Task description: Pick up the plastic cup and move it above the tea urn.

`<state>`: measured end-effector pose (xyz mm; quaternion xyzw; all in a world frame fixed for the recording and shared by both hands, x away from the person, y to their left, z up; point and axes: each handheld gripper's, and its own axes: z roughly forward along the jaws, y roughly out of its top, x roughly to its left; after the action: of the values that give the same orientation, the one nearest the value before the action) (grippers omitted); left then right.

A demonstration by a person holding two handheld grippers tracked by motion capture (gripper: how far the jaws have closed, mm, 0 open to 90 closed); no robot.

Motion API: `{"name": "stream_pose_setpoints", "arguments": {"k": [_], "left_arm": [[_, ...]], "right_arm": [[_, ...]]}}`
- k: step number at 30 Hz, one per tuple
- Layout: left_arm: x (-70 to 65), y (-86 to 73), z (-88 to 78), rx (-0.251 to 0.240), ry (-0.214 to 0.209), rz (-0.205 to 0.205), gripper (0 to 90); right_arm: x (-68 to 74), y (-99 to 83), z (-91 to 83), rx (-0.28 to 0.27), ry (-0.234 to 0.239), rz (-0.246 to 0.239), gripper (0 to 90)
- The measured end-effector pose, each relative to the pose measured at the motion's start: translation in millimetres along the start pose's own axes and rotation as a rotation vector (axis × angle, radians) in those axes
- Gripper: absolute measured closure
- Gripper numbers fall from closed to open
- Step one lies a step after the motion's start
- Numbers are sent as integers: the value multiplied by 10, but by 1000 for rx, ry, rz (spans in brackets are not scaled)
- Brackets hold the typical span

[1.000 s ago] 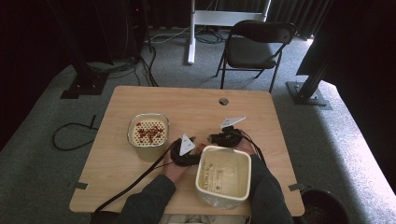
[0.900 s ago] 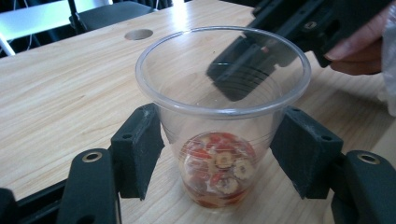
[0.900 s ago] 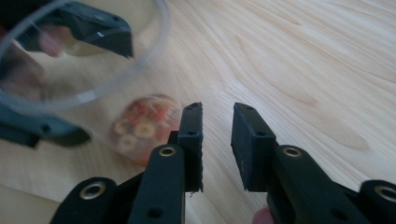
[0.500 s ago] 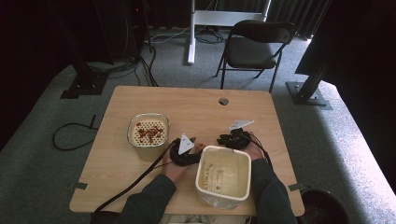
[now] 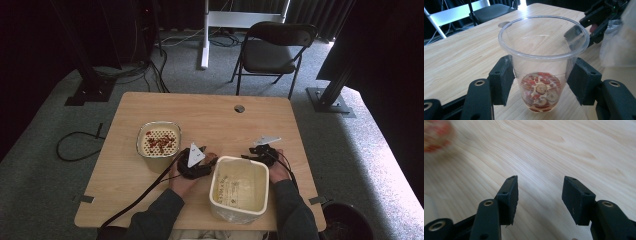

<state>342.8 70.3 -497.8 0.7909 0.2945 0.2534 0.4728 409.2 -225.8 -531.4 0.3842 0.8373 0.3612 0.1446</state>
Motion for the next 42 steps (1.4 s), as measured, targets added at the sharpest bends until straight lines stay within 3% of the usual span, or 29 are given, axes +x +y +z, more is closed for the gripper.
{"name": "stream_pose_setpoints", "arguments": {"k": [4, 11, 18, 28, 42], "left_arm": [[-6, 40, -79, -11, -1, 0, 413], [11, 91, -238, -30, -5, -3, 413], [51, 113, -390, -39, -25, -25, 413], [46, 149, -571, -43, -70, -24, 413], [53, 221, -804, -67, -90, -19, 412]], "right_arm": [[-12, -99, -45, 3, -39, 47, 441], [-23, -247, -119, 8, -77, 84, 412], [-26, -298, -153, 1, -93, 87, 402], [-20, -319, -151, -10, -102, 76, 390], [-19, -356, -157, -29, -103, 67, 375]]}}
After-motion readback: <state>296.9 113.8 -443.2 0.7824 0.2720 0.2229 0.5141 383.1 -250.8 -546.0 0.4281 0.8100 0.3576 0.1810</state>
